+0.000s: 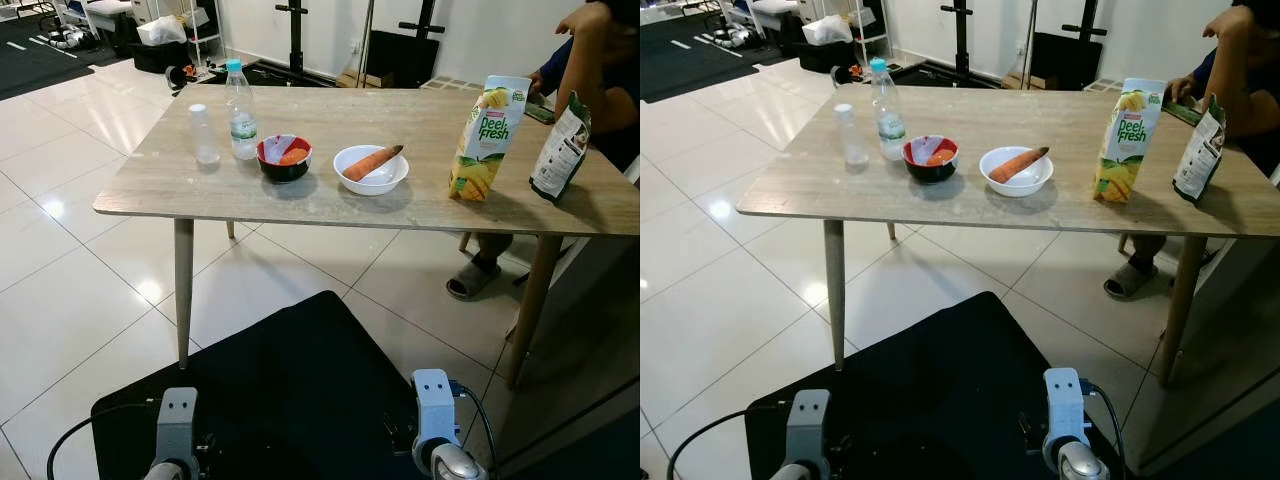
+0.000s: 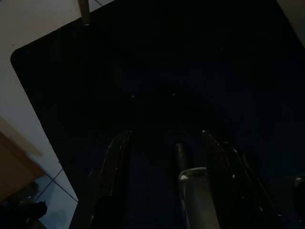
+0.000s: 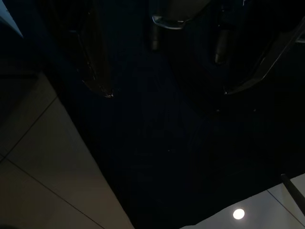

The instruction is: Restocking fridge

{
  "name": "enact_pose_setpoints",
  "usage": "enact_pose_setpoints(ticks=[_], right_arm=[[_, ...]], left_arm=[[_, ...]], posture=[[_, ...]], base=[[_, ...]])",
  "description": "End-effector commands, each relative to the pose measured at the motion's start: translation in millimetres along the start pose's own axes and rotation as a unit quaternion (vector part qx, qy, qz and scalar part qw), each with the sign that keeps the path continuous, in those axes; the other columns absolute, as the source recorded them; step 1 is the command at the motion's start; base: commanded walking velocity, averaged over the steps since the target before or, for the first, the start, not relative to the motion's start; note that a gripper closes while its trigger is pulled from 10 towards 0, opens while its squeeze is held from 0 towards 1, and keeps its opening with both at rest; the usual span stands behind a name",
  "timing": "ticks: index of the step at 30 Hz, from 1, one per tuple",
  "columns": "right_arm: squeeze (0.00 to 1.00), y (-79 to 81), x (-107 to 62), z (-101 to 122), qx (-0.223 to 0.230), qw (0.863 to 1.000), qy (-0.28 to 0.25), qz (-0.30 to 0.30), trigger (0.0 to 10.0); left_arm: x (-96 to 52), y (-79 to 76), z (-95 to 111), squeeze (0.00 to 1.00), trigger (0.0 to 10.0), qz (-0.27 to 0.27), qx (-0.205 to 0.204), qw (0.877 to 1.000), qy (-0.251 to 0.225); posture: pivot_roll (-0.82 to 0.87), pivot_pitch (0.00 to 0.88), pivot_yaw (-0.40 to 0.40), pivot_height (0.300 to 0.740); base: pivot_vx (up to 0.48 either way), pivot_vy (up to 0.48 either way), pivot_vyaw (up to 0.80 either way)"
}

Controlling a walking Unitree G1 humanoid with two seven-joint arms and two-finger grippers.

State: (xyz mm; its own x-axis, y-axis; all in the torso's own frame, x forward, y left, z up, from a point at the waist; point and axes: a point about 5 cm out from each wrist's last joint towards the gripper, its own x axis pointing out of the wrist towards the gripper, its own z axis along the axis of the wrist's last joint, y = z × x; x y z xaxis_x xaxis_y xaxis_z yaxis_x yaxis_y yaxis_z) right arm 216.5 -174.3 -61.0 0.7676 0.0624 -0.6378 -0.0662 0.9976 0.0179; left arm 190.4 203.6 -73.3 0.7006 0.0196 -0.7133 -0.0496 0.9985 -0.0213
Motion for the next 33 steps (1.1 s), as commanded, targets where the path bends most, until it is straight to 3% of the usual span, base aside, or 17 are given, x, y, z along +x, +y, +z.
enact_pose_setpoints(ticks=[1, 9, 18, 33], right_arm=[[0.00, -0.3, -2.0, -6.3, 0.002, 1.000, 0.011, 0.000, 10.0], [0.00, -0.9, -1.7, -6.2, 0.003, 1.000, 0.015, -0.001, 10.0], [0.00, -1.6, -3.4, -10.4, 0.005, 1.000, 0.020, -0.002, 10.0], [0.00, -0.5, -4.0, -11.9, 0.006, 1.000, 0.020, 0.000, 10.0]], left_arm=[[-0.7, -0.8, -4.6, 0.00, 10.0, -0.002, 0.000, 1.000, 0.014], [-1.1, -0.2, -6.3, 0.00, 10.0, -0.004, 0.003, 1.000, 0.019], [-5.4, 16.2, -9.8, 0.00, 10.0, 0.003, 0.004, 1.000, 0.025], [-4.3, 4.7, -13.3, 0.00, 10.0, -0.004, 0.004, 1.000, 0.028]], posture=[[-0.12, 0.056, 0.031, 0.740], [-0.12, 0.059, 0.031, 0.740], [-0.12, 0.061, 0.034, 0.740], [-0.12, 0.061, 0.034, 0.740]], base=[[0.000, 0.000, 0.00], [0.229, 0.000, 0.00], [0.235, 0.000, 0.00], [0.285, 0.000, 0.00]])
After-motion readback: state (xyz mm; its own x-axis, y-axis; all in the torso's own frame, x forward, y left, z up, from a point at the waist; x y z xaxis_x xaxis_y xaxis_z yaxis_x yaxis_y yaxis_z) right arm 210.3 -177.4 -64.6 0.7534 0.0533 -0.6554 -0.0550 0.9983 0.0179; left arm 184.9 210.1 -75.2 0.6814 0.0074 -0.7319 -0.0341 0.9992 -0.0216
